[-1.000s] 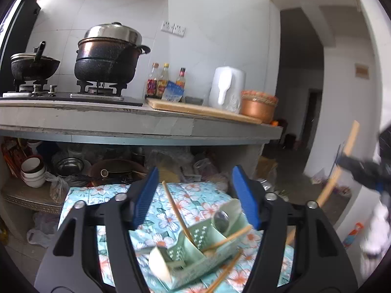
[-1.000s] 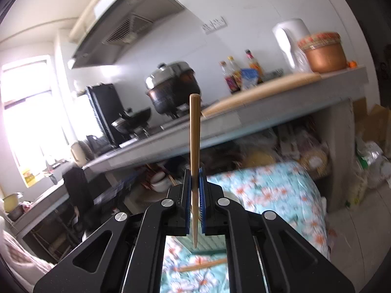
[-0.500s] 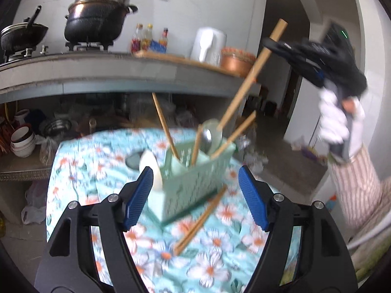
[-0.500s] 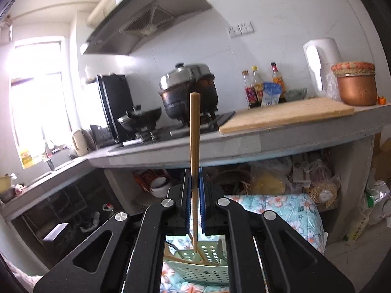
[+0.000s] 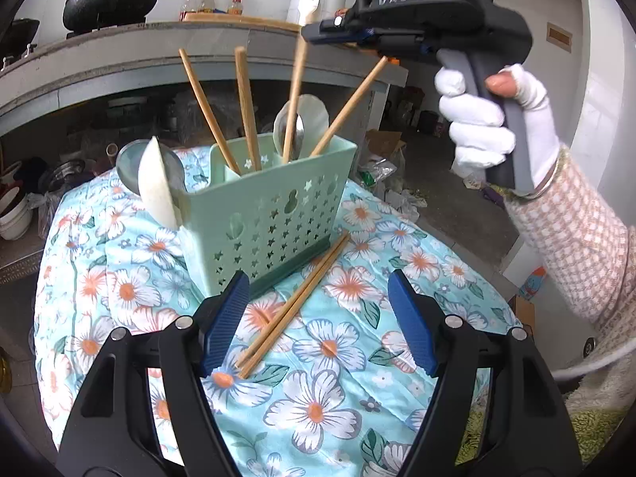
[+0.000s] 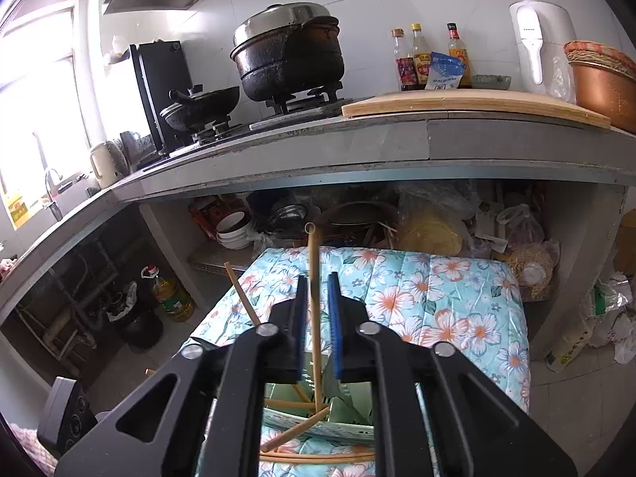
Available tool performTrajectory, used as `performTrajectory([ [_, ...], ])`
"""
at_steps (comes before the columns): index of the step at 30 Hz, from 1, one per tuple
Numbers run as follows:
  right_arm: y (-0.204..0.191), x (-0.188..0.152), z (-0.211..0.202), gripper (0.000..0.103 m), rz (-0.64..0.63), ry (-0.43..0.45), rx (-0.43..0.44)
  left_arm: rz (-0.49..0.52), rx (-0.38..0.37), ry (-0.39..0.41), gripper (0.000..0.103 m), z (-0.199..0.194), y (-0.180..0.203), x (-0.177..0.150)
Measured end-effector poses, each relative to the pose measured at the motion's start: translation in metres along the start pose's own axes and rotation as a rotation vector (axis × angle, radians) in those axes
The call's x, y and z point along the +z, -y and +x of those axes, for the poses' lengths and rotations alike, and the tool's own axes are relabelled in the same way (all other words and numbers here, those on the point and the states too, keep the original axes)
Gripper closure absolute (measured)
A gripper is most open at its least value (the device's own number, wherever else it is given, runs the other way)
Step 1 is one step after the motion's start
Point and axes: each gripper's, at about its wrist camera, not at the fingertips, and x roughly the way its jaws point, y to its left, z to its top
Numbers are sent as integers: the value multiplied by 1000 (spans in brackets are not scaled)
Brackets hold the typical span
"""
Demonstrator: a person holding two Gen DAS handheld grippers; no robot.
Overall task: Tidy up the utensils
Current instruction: 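Lower the right tool's chopstick into the green holder and open the right tool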
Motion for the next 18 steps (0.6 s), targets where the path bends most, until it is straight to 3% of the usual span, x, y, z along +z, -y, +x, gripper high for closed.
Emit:
performTrajectory([
  [2,1,1,-8,67,-4,28,-1,-5,8,-11,34,4,-1,-1],
  [4,1,2,-19,63,-7,58,-8,-12,19,-18,35,7,-3,0],
  [13,22,-7,-76,56,75,160,1,-29,63,-41,35,17,-10,3],
  [18,47,-39,-93,55,155,118,-15,-23,69,-59,34,25,-12,2],
])
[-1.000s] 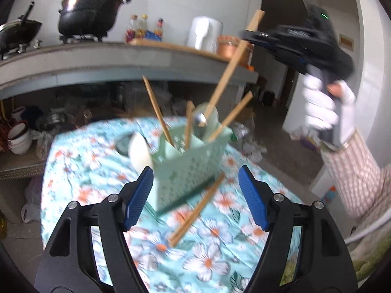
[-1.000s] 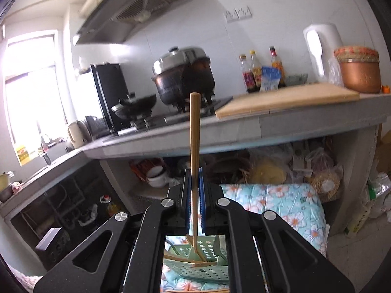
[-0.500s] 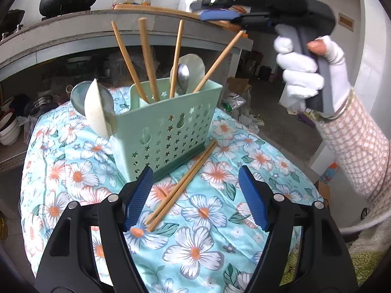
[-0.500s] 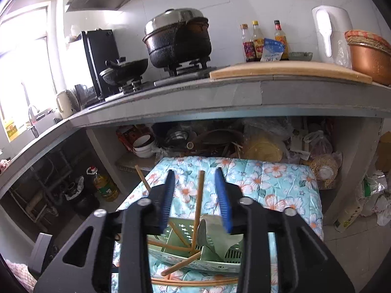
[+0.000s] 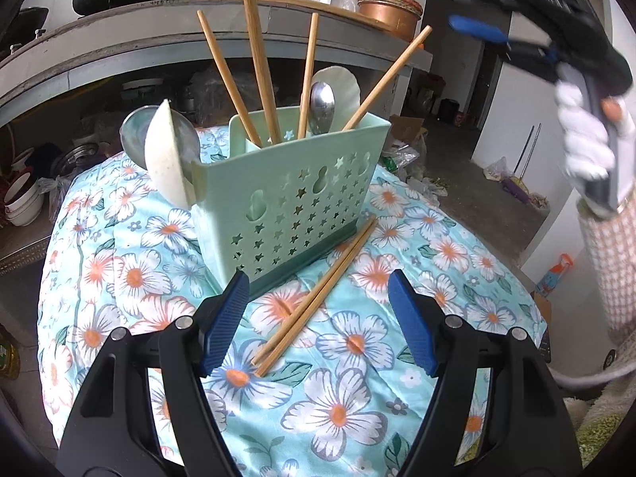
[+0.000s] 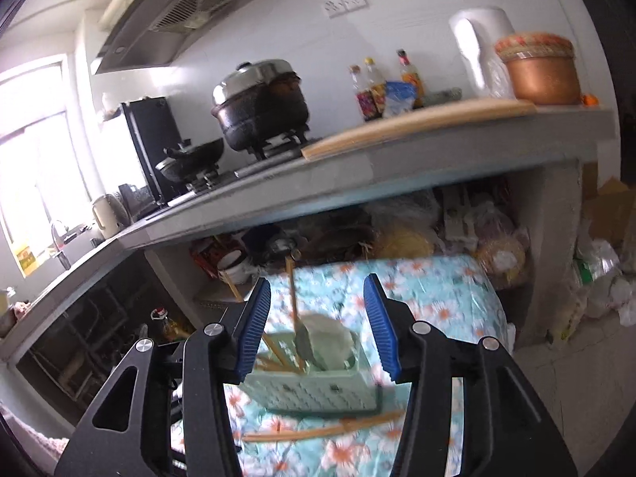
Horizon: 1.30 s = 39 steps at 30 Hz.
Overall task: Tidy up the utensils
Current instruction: 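Lower the right tool's chopstick into the green holder and open the right tool, then move both tools down to the two wooden chopsticks lying beside the holder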
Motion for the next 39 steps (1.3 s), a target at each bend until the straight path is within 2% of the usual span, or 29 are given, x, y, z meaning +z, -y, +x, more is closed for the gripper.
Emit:
performTrajectory([
  [3,19,-24,-2,55,68,-54,-18,3,0,-19,34,6,0,0],
  [13,56,-124,48,55,393,-287,58,21,4,-90,34,33,2,-2],
  [19,60,-149,73,56,483,-364,71,17,19,-99,35,43,2,-4],
  [23,64,-154,80,56,507,-385,69,2,4,-119,54,58,-1,-3],
  [25,64,-155,81,56,515,-390,68,0,-6,-140,68,67,-1,-3],
  [29,68,-158,78,56,525,-388,67,3,3,-163,83,83,1,-2],
  [31,69,-159,76,56,528,-386,66,20,27,-168,86,90,4,-2],
  [36,72,-162,73,56,536,-383,68,122,104,-199,86,107,20,-5],
  [39,73,-162,72,56,540,-383,73,147,130,-224,86,116,25,-8],
])
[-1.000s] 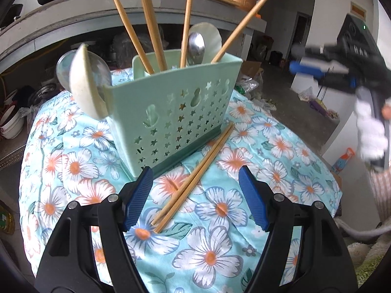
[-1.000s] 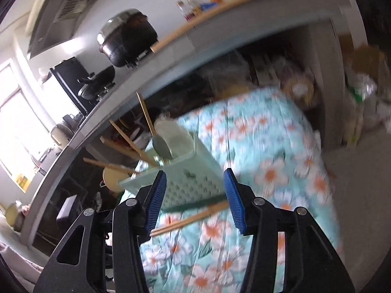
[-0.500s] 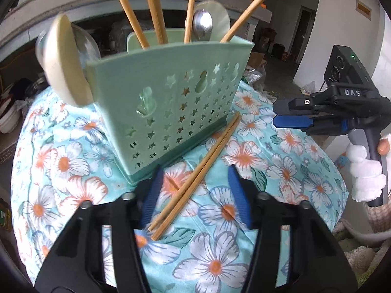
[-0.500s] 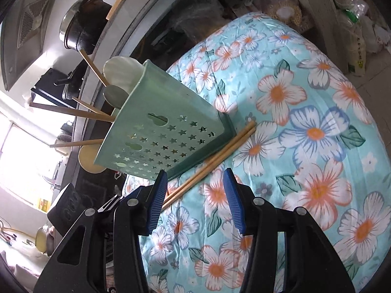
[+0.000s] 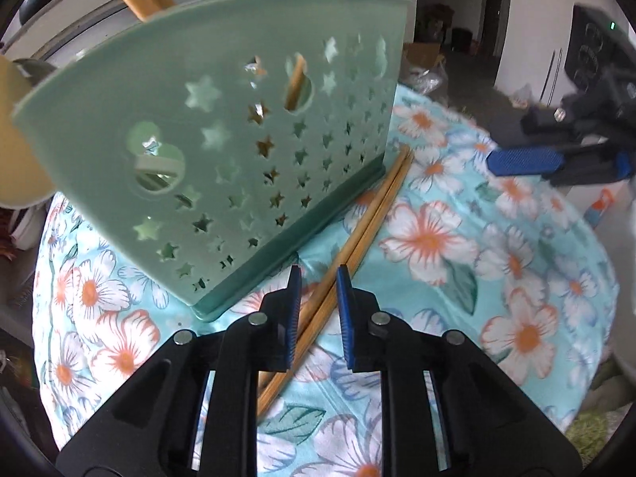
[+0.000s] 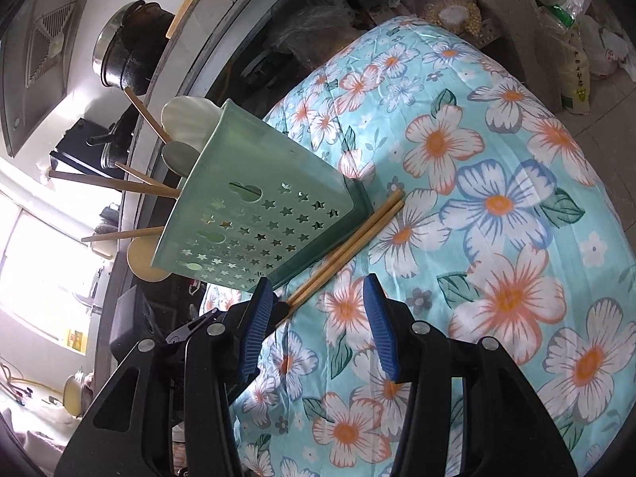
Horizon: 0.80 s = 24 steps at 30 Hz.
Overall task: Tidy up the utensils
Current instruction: 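Move both tools down to the two wooden chopsticks lying beside the holder, then close the left tool on one of the loose wooden chopsticks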
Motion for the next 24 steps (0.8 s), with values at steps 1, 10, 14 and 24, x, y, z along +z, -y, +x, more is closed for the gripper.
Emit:
performTrajectory([
  [1,0,0,0,56,1,-1,2,1,-8,-10,86,3,2,0],
  [10,5,-1,-2,56,12,-4,9,-88,-186,-83,86,21,-3,7],
  [14,8,-2,-8,56,18,5,5,-143,-301,-121,89,22,-7,3],
  [24,20,-9,-15,56,53,5,-4,-217,-487,-176,103,8,20,-18],
])
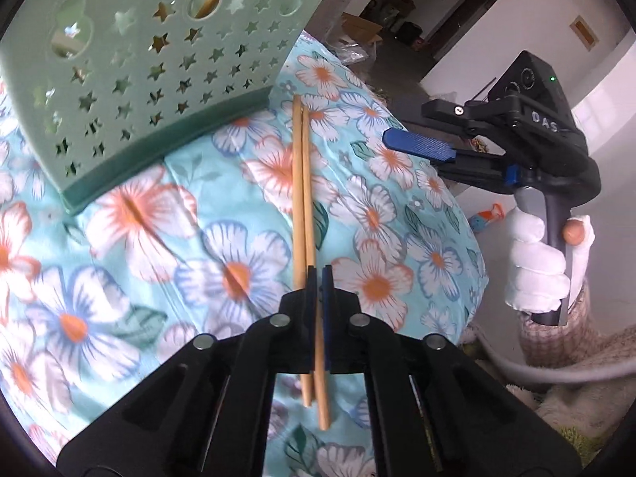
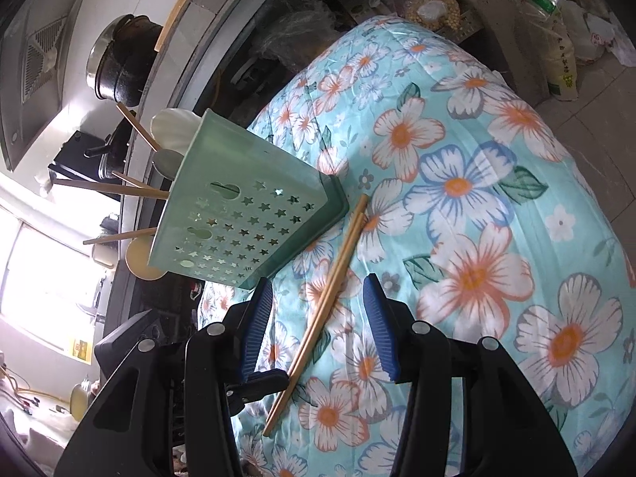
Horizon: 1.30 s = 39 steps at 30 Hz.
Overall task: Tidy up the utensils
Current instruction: 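Close the left tool on one of the loose wooden chopsticks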
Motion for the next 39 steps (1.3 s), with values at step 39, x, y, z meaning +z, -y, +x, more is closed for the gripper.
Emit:
performTrajectory([
  [39,1,-9,18,56,16,-60,-3,39,122,-10,96,12,6,8],
])
